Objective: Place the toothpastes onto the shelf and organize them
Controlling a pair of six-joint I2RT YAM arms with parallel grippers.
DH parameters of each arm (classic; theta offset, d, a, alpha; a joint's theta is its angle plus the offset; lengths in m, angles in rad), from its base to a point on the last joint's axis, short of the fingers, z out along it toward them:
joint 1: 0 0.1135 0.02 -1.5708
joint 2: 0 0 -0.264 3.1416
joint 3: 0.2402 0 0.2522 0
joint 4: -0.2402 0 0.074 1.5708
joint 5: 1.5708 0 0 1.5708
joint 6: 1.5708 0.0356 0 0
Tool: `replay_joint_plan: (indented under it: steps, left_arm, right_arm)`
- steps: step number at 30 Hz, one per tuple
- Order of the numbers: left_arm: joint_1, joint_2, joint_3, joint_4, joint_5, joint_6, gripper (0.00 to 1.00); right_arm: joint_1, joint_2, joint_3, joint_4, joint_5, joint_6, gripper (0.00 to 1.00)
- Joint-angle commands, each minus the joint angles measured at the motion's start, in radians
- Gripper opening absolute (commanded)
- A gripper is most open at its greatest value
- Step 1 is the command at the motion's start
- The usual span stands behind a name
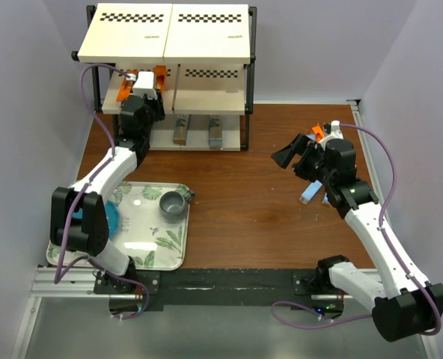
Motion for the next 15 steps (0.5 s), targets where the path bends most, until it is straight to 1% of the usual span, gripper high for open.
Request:
replay_joint_plan:
  steps: [1, 7, 8, 15]
  left_arm:
    - [0.023, 0.041, 0.111, 0.111, 0.027, 0.007, 0.27]
    - [0.035, 0.101, 0.165, 0.084, 0.031, 0.001, 0.32]
    - [0.035, 0.103, 0.168, 0.076, 0.029, -0.004, 0.35]
    - [0.035, 0.095, 0.145, 0.050, 0.058, -0.010, 0.43]
  right_arm:
    - [0.014, -0.025, 0.034, -0.022, 0.049, -0.072, 0.98]
    - [0.016, -0.031, 0.029, -0.022, 0.063, -0.083, 0.98]
    - [0.016, -0.031, 0.029, -0.024, 0.065, -0.083, 0.98]
    - [0.014, -0.030, 0.029, -0.027, 0.071, -0.086, 0.98]
